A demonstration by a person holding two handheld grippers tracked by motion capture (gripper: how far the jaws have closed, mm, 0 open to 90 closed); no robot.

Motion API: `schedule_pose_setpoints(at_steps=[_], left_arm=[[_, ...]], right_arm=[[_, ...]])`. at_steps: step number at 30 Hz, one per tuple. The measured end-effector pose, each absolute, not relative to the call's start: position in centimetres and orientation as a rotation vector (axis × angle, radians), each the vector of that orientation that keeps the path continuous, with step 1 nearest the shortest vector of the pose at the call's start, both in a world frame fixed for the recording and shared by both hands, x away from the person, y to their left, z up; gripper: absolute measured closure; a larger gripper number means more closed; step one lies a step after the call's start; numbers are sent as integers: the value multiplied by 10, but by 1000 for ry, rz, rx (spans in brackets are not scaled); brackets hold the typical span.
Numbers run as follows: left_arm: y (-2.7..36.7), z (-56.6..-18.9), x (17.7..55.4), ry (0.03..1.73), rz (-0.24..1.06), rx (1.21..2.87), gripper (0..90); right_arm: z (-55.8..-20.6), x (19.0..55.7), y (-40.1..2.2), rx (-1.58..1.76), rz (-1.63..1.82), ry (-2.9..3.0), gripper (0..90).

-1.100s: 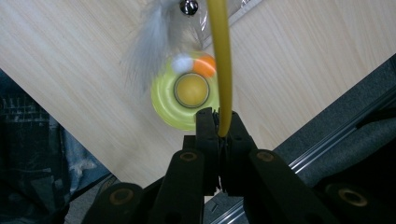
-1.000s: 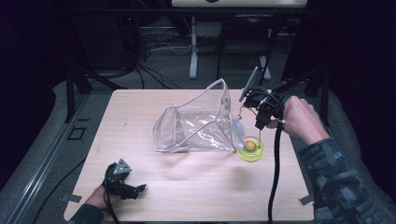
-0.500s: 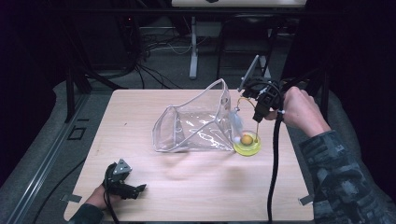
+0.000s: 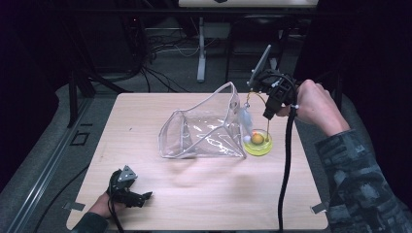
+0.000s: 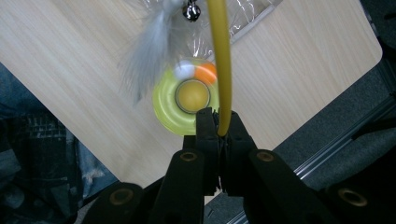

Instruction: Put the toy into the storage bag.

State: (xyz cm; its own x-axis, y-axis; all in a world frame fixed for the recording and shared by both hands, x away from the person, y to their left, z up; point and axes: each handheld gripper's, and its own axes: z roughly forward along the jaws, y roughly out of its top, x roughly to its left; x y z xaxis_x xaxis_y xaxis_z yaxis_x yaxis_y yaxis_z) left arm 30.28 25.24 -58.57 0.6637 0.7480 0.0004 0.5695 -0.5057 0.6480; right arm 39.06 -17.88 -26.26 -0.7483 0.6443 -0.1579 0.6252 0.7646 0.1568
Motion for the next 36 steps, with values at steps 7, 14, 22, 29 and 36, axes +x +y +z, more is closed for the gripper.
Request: schedule_pose_setpoints(at_steps=[7, 14, 22, 29, 36], left_arm=[[253, -585, 304, 995, 359, 2265, 0], [252, -586, 303, 1004, 370, 2254, 0], [252, -585, 303, 1000, 361, 2262, 0], [252, -585, 304, 994, 359, 2265, 0], [252, -585, 304, 990, 357, 2266, 0]], right_arm=[[-251, 389, -174, 977, 117, 2756, 879], [-238, 391, -165, 959, 92, 2747, 880], [-221, 388, -154, 933, 104, 2733, 879], [-210, 388, -143, 905, 117, 2722, 879], [-204, 391, -135, 882, 112, 2714, 879]])
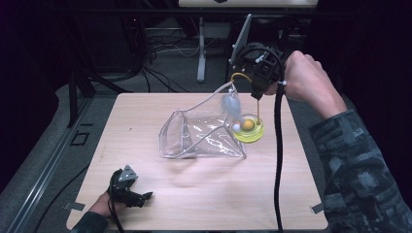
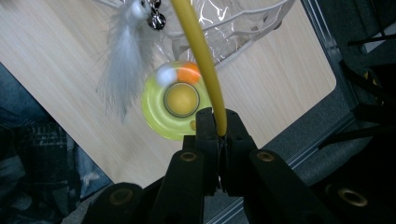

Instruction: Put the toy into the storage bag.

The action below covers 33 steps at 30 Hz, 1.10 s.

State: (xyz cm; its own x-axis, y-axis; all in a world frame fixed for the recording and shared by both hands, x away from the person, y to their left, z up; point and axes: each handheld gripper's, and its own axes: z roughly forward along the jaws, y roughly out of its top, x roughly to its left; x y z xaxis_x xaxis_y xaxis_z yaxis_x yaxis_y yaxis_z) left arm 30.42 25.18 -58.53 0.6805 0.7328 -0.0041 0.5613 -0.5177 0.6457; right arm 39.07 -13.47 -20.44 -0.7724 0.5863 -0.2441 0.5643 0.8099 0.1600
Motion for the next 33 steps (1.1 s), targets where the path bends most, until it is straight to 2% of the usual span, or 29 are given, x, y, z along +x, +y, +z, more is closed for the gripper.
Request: schedule_pose_setpoints(at_steps=[33], left_arm=[[252, -585, 304, 990, 360, 2265, 0]], right_arm=[[-182, 409, -97, 837, 138, 2675, 878]])
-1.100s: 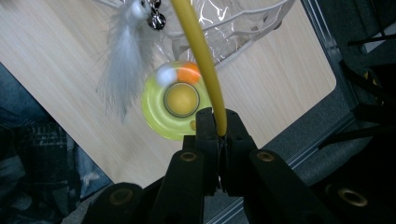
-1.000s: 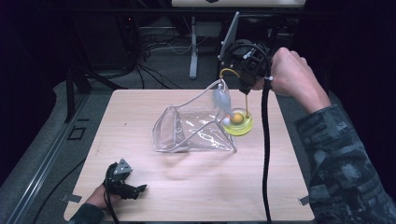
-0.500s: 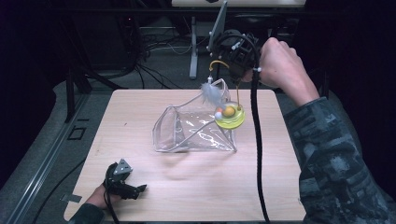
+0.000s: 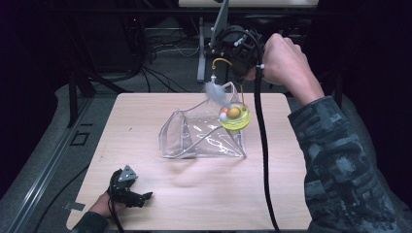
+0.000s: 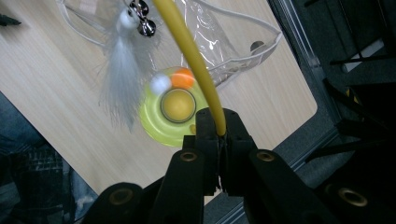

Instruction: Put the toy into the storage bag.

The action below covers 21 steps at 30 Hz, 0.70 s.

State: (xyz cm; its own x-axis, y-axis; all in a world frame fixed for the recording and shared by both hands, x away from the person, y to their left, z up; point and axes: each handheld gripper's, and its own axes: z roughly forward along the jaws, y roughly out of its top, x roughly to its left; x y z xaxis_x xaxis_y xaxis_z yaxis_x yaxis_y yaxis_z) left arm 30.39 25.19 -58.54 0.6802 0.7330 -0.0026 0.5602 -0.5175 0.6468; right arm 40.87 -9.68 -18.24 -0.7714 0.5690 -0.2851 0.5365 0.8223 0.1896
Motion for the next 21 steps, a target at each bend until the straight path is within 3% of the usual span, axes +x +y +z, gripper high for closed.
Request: schedule_pose_setpoints(at_steps=[21], left_arm=[[252, -585, 304, 987, 360, 2266, 0]], right_arm=[[-184, 425, -73, 789, 178, 2707, 878]])
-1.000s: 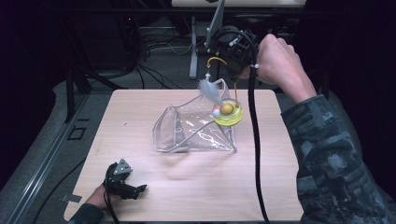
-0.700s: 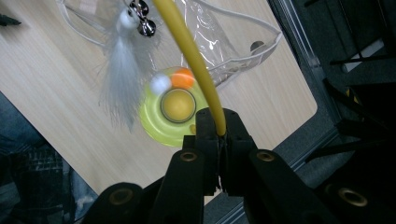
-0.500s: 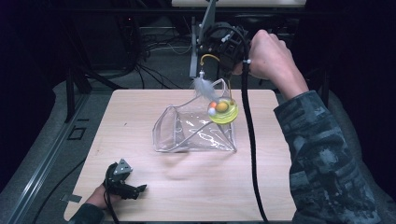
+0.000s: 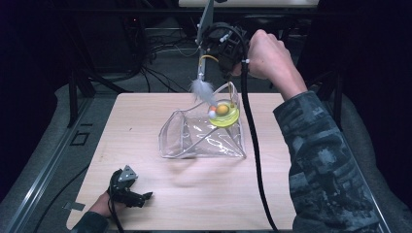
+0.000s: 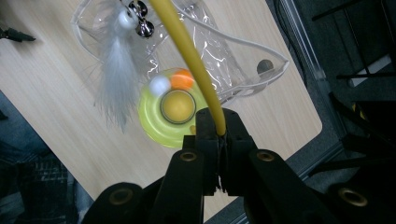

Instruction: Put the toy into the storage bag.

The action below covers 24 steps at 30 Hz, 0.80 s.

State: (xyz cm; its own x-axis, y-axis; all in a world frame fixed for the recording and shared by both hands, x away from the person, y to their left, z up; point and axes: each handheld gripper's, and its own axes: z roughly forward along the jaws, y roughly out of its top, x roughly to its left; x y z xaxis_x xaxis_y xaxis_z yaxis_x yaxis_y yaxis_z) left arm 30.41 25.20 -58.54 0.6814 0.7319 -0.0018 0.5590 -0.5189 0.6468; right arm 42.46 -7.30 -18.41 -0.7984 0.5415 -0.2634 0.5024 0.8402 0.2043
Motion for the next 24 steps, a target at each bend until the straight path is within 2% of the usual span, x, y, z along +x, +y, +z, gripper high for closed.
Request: schedule_pose_setpoints(at_steps=[24], left_arm=[[252, -585, 305, 976, 358, 2273, 0]], right_arm=[[-194, 441, -42, 744, 215, 2719, 878]])
